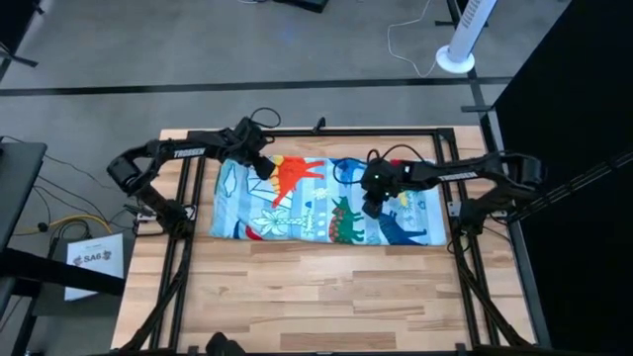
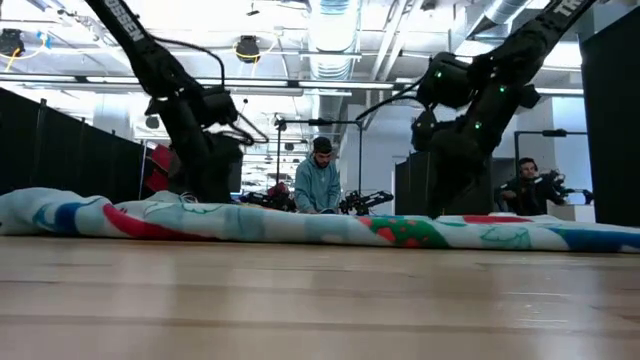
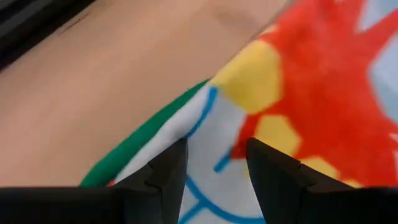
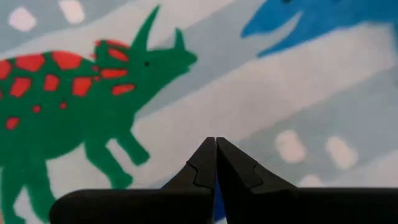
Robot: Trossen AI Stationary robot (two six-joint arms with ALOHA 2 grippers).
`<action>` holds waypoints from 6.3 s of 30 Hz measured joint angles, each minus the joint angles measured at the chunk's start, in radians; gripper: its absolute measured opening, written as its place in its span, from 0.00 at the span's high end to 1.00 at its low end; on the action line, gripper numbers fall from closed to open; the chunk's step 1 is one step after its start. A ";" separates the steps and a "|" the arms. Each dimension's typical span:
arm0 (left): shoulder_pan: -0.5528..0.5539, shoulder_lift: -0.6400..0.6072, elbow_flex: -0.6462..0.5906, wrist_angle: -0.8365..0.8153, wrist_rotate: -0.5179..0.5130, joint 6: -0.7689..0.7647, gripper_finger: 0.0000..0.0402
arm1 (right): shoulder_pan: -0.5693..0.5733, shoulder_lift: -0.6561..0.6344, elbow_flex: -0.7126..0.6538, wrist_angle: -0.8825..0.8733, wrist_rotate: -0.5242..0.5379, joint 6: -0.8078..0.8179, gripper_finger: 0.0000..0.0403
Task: Roll towel
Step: Roll the multicolor dinosaur print towel
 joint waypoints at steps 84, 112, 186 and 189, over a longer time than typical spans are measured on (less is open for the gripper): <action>-0.645 -0.442 -0.256 -0.676 -0.048 -0.462 0.63 | 0.117 0.017 0.032 -0.103 0.021 0.166 1.00; -0.926 -0.538 -0.218 -0.813 0.036 -0.706 0.66 | 0.175 0.185 0.022 0.088 -0.017 0.083 1.00; -1.101 -0.145 -0.007 -0.809 -0.120 -0.722 0.83 | 0.235 -0.062 -0.096 -0.344 -0.101 0.024 1.00; -1.053 -0.146 0.006 -0.750 -0.192 -0.726 0.83 | 0.281 -0.116 -0.086 -0.438 -0.108 0.121 1.00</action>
